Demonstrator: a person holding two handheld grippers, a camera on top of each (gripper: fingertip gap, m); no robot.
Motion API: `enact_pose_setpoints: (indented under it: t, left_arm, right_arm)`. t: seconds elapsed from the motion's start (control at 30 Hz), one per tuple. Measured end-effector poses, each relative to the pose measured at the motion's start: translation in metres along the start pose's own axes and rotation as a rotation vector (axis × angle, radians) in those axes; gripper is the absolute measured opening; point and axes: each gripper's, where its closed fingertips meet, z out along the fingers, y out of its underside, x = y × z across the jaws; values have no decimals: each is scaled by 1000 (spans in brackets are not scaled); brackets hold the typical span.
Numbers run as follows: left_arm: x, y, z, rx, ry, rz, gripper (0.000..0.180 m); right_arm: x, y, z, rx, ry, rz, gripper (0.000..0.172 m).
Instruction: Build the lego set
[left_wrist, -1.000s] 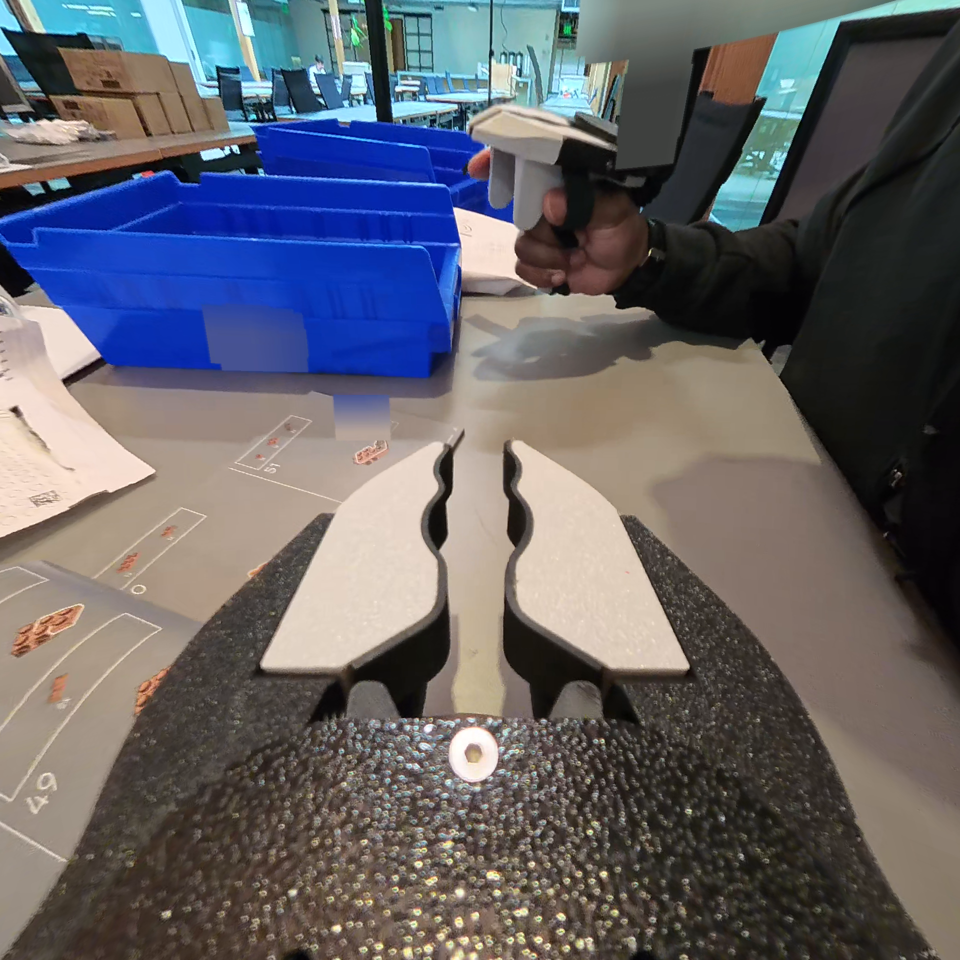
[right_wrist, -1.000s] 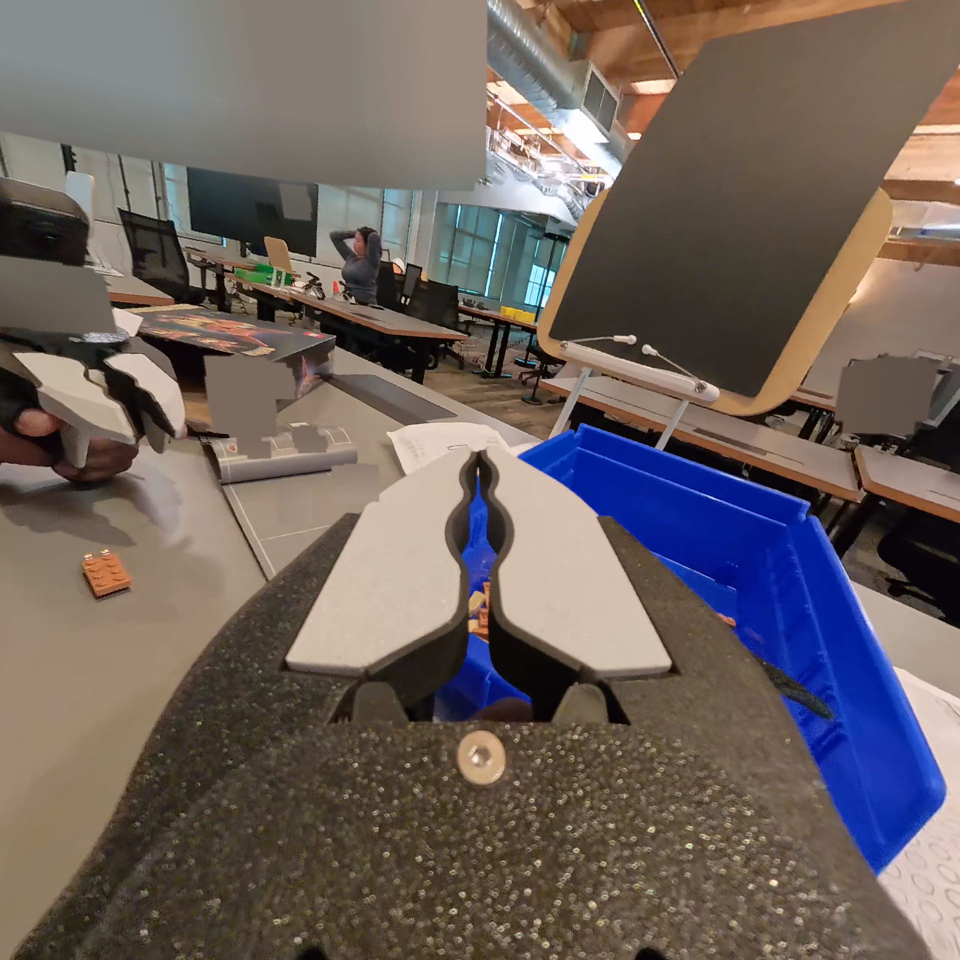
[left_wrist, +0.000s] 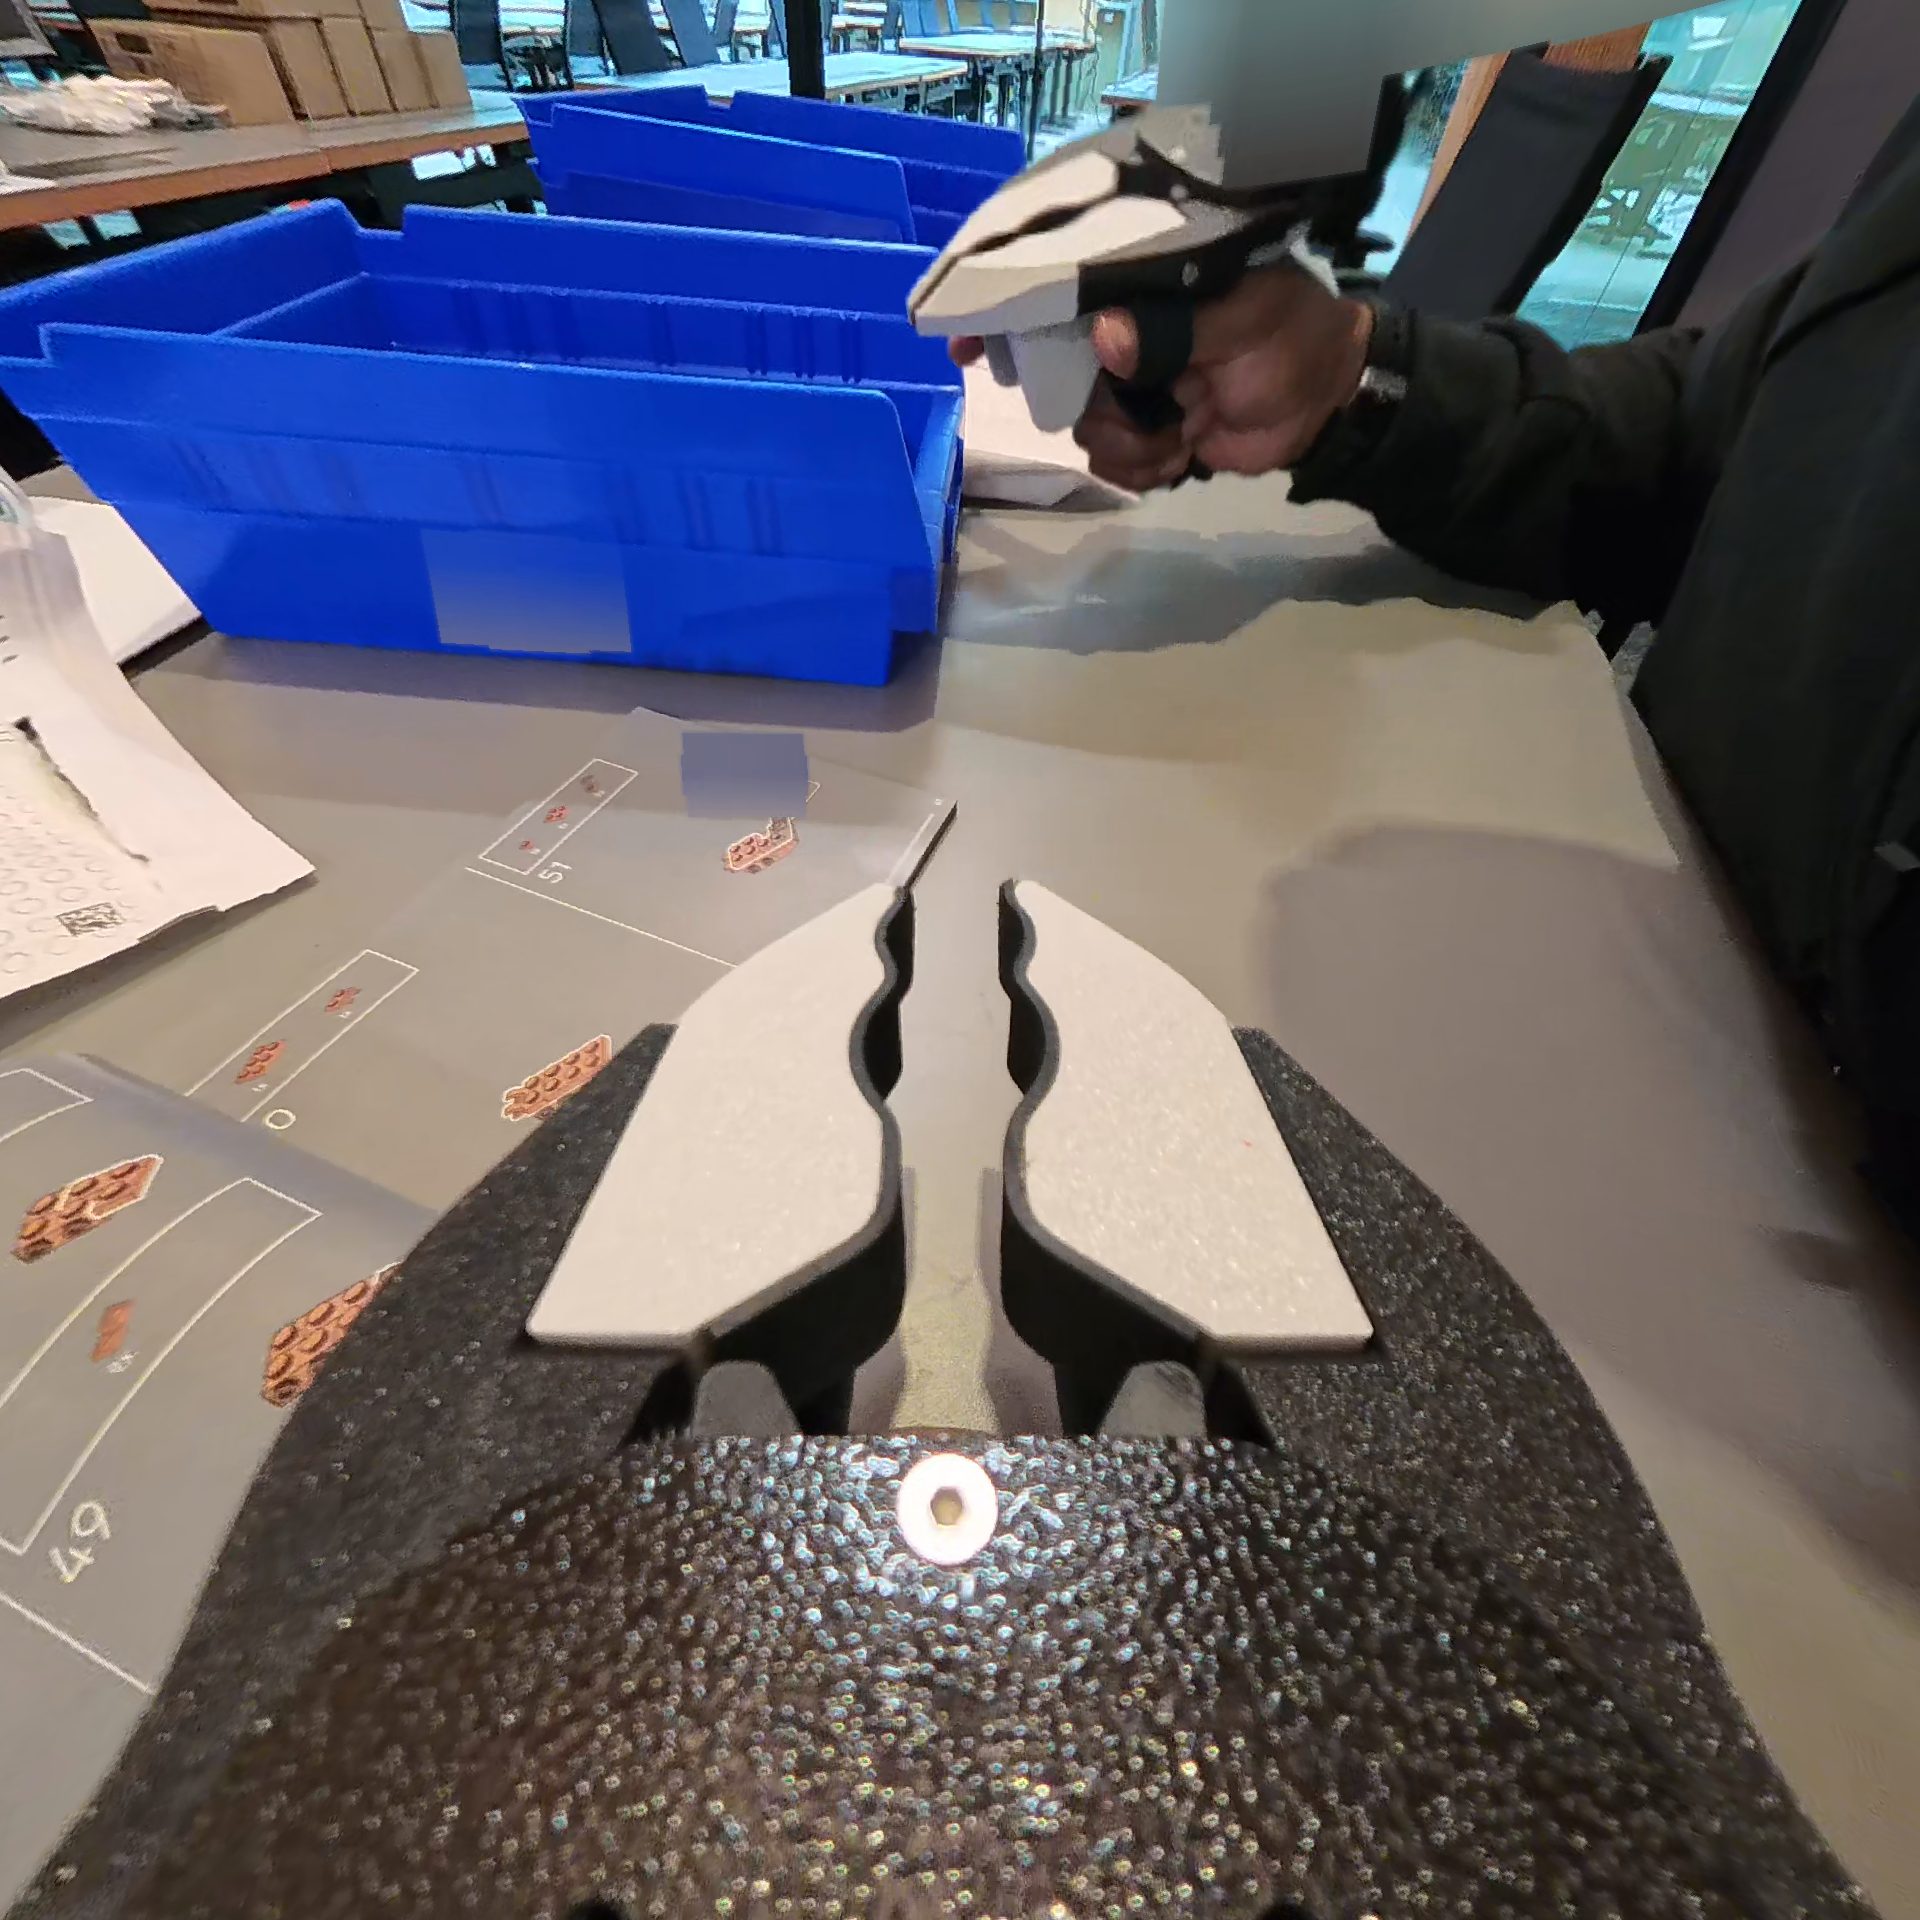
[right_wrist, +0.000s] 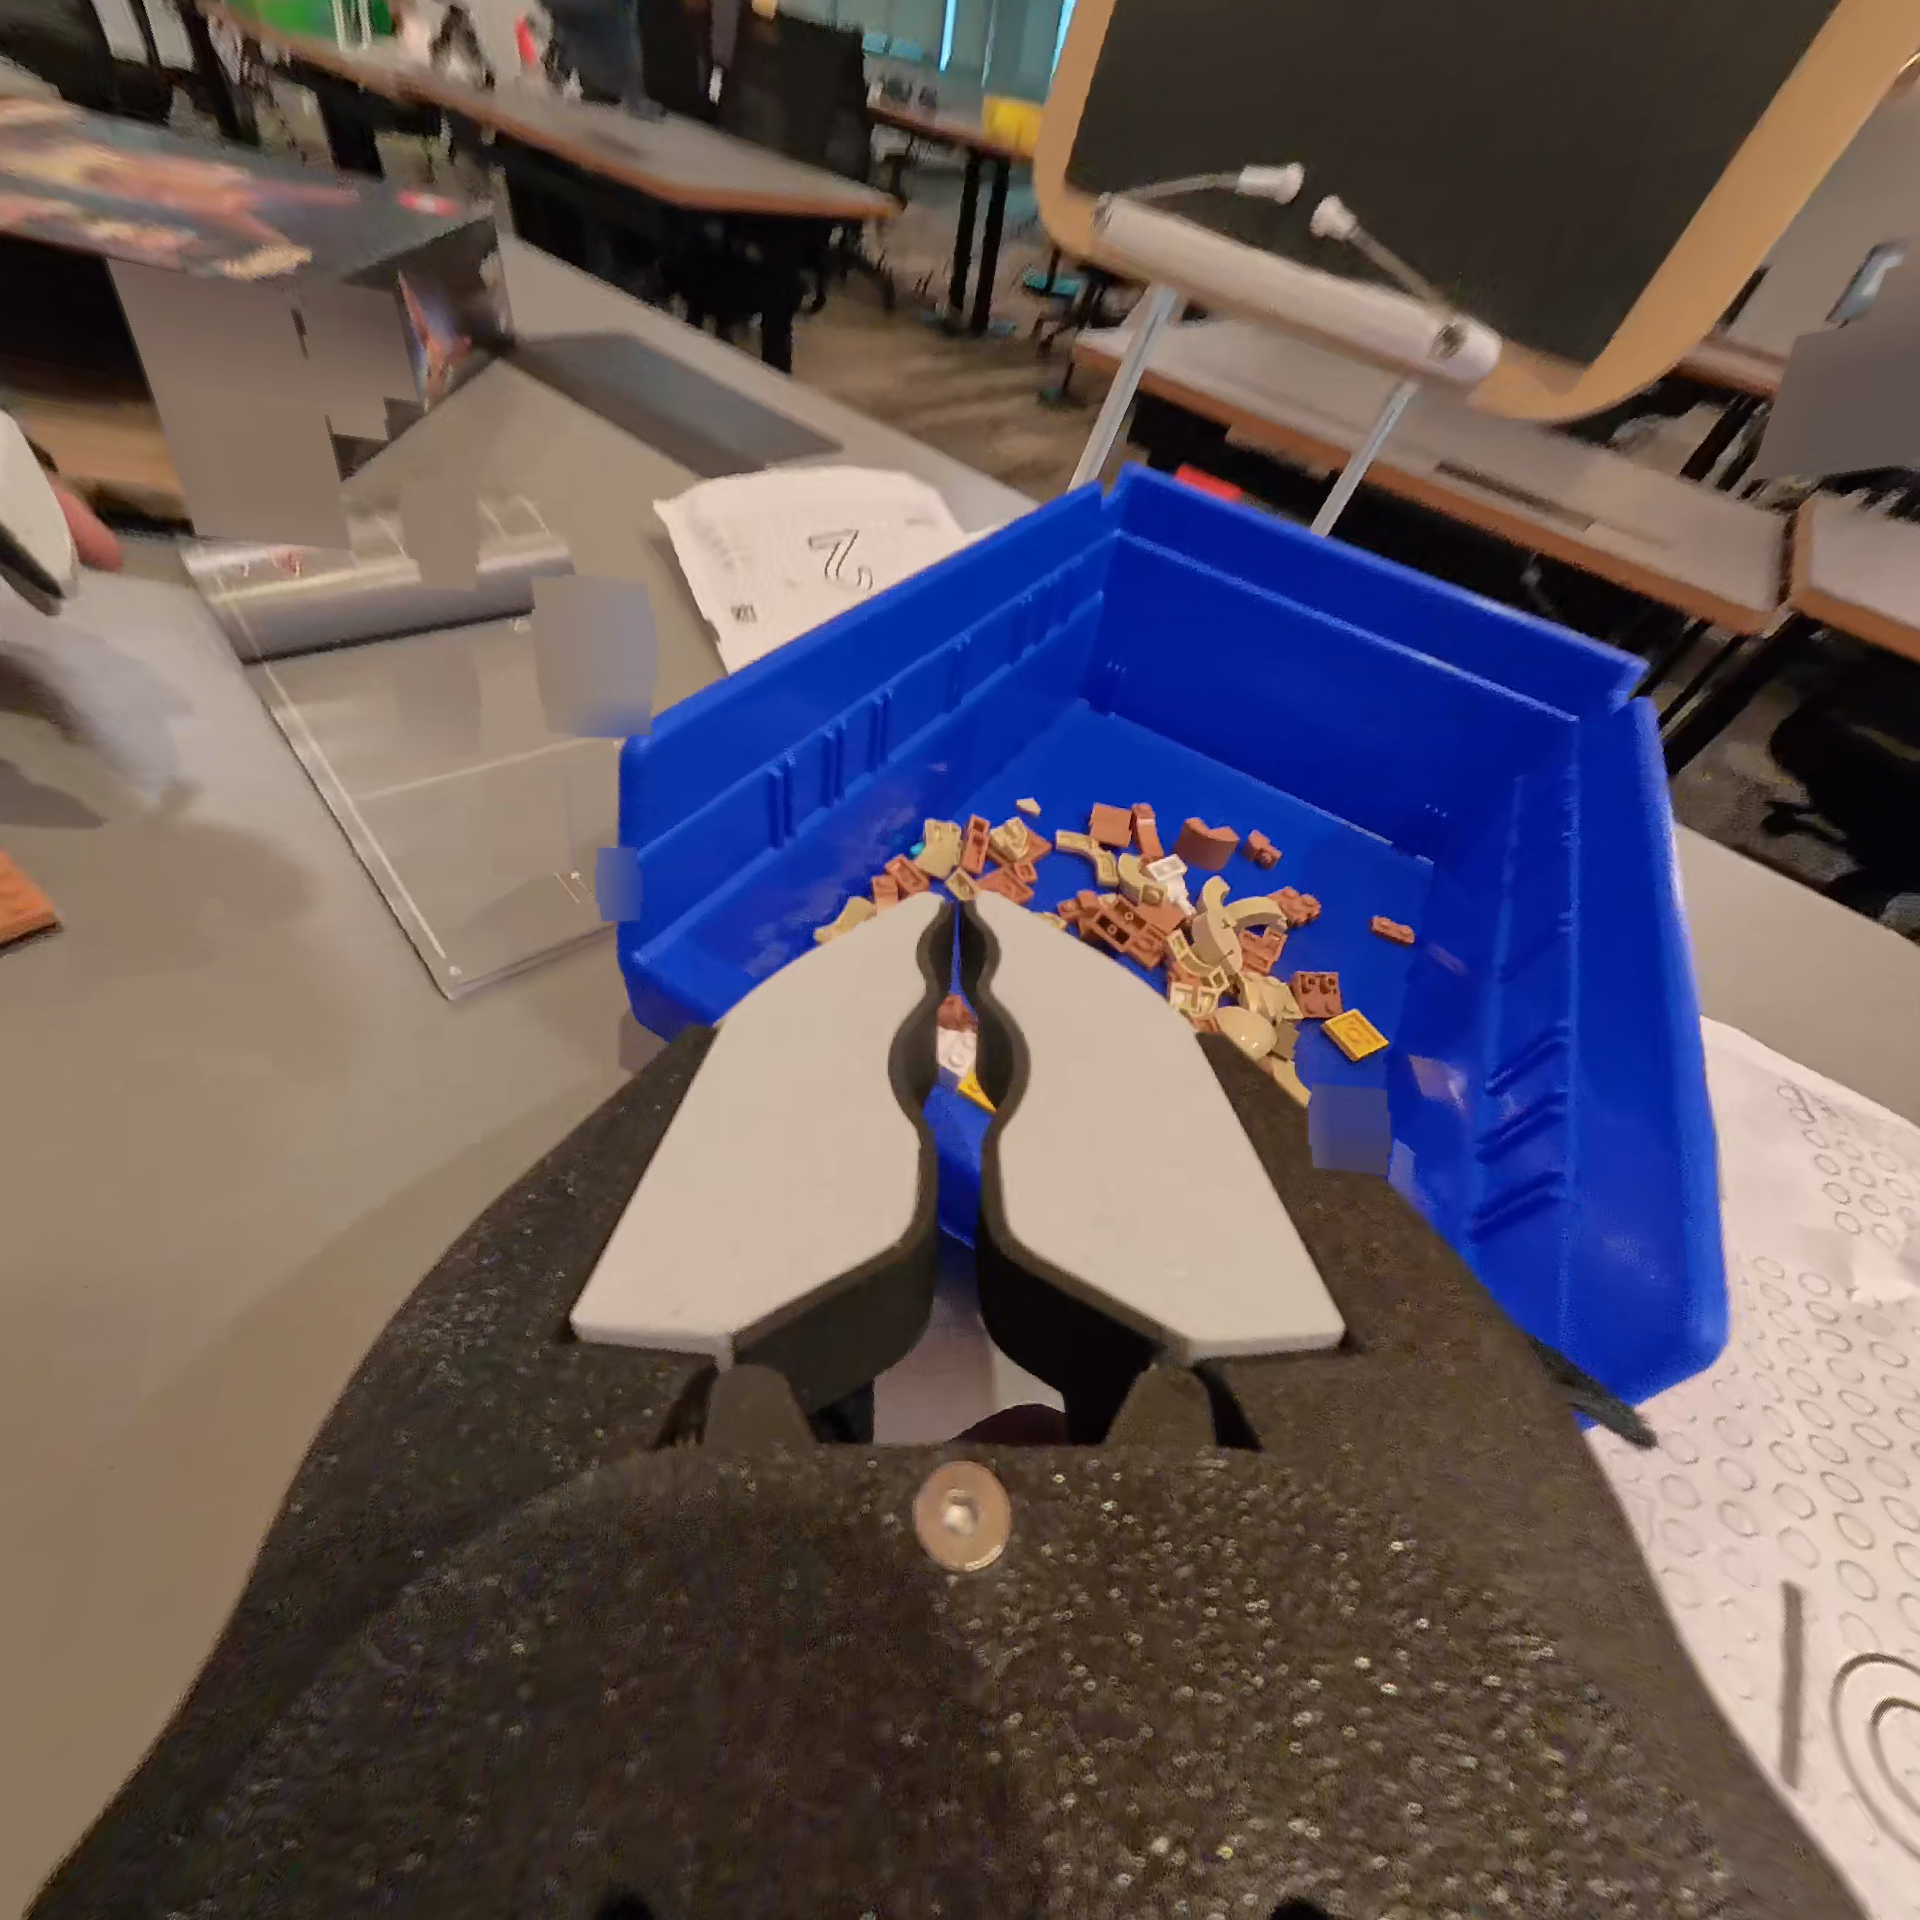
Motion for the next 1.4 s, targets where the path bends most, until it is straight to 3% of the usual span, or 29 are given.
enact_pose_setpoints:
  t: [0.17, 0.33, 0.47, 0.73, 1.07, 1.4]
  left_arm:
    - [1, 1, 1, -11, -4, 16, 15]
    - [3, 4, 3, -32, -2, 35, 15]
    - [5, 6, 4, -48, -2, 53, 15]
    - [7, 8, 5, -62, 12, 52, 15]
    - [7, 8, 4, -65, 14, 46, 15]
    - [6, 9, 4, -72, 10, 40, 15]
  right_arm:
    - [6, -7, 11, -197, -181, -89, 10]
    - [2, -6, 38, -390, -450, -596, 15]
    - [-4, 22, 56, -554, -742, -951, 17]
    - [-13, 44, 82, -641, -1048, -894, 10]
    - [-11, 77, 87, -758, -1075, -920, 11]
    - [-15, 83, 88, -767, -1081, -877, 6]
